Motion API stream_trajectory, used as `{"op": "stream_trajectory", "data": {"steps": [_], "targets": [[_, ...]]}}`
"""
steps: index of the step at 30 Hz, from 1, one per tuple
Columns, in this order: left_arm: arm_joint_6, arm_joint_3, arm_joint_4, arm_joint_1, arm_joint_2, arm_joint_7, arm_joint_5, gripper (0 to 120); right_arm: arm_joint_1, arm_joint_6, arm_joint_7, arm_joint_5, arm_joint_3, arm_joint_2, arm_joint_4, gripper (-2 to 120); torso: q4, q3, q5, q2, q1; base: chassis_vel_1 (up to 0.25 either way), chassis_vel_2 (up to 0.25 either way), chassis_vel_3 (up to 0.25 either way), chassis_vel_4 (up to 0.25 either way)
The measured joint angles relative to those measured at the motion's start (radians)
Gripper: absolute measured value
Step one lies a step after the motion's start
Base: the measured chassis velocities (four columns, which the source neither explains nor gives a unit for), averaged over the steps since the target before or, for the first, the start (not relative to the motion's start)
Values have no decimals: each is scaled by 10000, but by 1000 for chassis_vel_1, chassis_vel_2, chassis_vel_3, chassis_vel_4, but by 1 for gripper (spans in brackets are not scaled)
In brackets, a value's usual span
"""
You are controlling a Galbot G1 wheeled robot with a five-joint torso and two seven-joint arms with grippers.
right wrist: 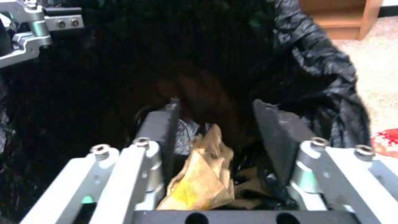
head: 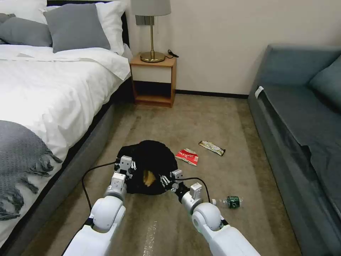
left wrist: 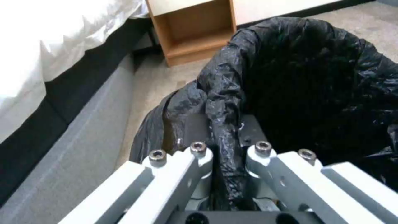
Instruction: Pick up the trash bin, then pick up the garbage on the floor and place it into the trash bin.
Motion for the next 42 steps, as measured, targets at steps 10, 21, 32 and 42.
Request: {"op": "stream_trajectory", "data": {"steps": [10,21,32,42], "targets": [[-84,-214,168,71,26,1,18,4,-187,-456,-297,-429,398,-366,502,89,1,0,1,0,0,0,0,0,0],[-192,-291,406,40,58,3,124,4,-652,-884,-2393,-3117,2186,-1746,633,100,0,0,2,0,0,0,0,0,0],[-215,-228,498,78,1,-64,231,4,-1354,-617,-5033,-5690,3994,-2515,-38,100,-2,0,2,0,0,0,0,0,0],[-215,-221,581,55,8,-79,235,4,-1291,59,-5853,-7297,4853,-2573,-901,100,0,0,0,0,0,0,0,0,0]]}}
